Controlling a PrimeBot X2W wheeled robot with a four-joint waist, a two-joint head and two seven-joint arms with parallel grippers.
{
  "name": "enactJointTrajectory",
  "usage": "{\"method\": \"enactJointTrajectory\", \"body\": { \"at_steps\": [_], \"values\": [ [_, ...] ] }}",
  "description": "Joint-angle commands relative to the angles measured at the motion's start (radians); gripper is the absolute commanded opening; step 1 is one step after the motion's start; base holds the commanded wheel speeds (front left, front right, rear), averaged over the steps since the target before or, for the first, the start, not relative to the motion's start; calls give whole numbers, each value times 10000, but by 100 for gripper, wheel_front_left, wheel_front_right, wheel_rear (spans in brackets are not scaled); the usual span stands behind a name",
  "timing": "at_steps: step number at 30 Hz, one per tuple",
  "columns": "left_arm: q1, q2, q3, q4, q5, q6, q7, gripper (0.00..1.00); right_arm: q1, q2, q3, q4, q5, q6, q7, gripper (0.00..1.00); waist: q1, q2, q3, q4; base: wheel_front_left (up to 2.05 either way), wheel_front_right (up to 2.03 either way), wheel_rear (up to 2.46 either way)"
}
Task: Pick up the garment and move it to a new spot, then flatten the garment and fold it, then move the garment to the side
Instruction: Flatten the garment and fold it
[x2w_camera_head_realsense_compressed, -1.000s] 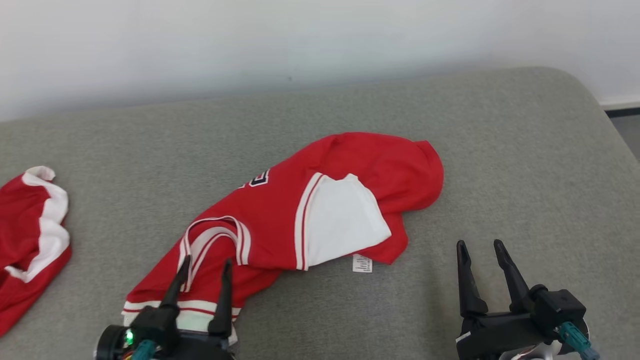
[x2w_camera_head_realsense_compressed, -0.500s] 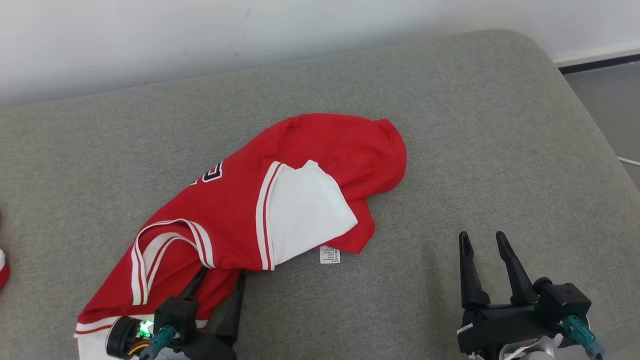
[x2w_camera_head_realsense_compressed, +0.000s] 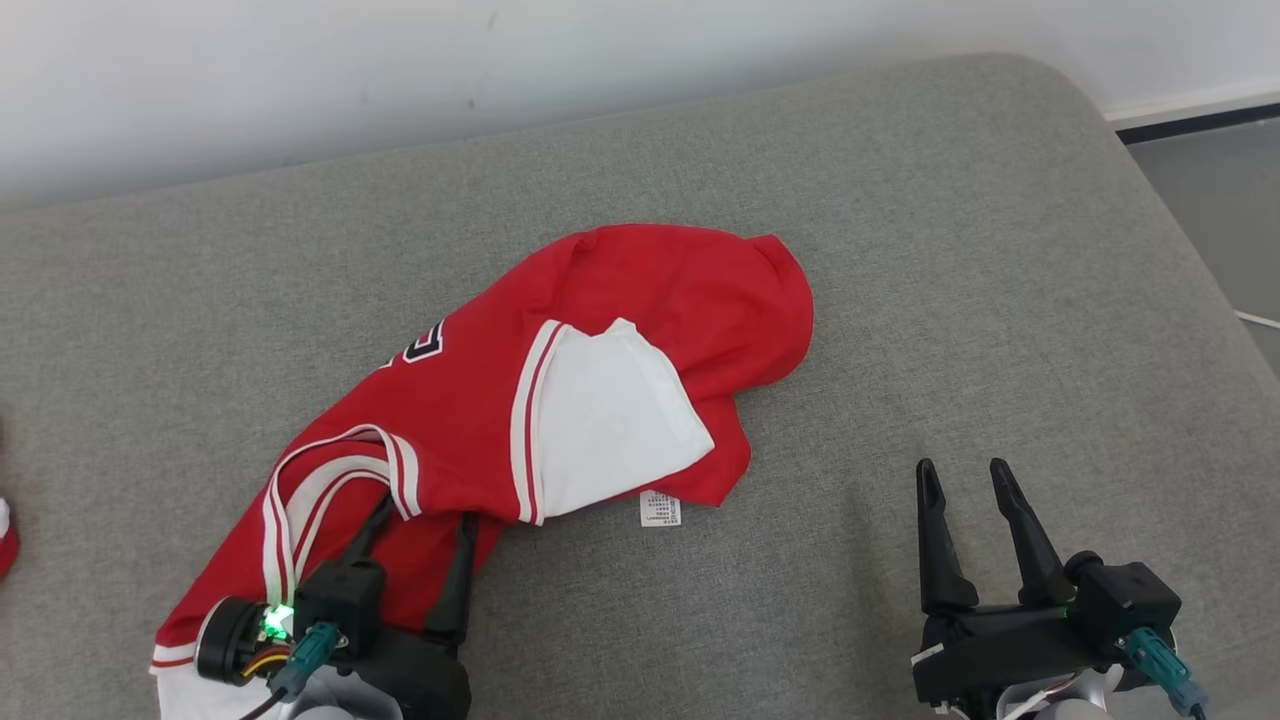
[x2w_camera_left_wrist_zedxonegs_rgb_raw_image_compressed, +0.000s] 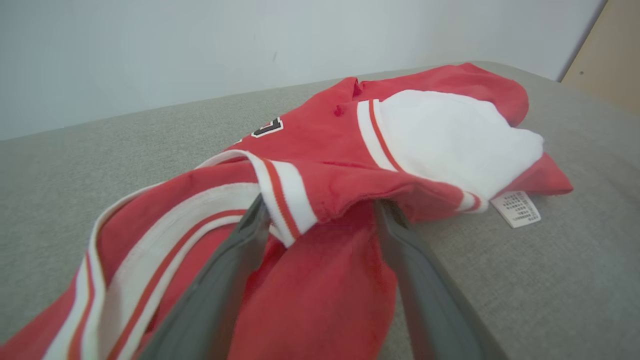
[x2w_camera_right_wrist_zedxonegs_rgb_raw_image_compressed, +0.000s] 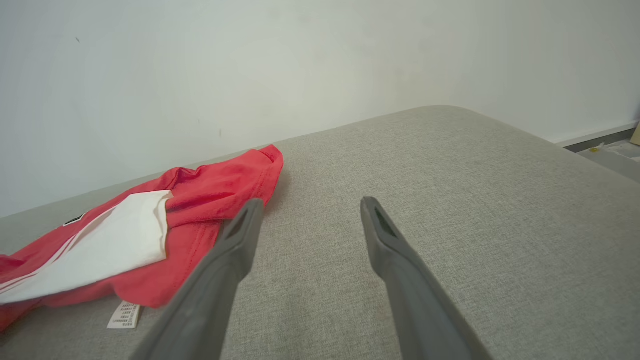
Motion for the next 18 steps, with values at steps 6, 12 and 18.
{"method": "enactJointTrajectory", "body": {
  "at_steps": [6,12,18],
  "values": [
    [59,125,18,-159,204,24,-34,100,42,28,54,27,105,-22,-9,100,-1,0,-50,37,0,0,0],
    [-370,239,-114,175,327,-49,-34,7,-42,27,155,77,114,-22,-9,100,-1,0,-33,-67,0,0,0],
    [-709,302,-166,428,318,-63,-34,0,-22,28,182,89,134,-22,-9,100,-1,0,-10,-94,0,0,0]
  ]
}}
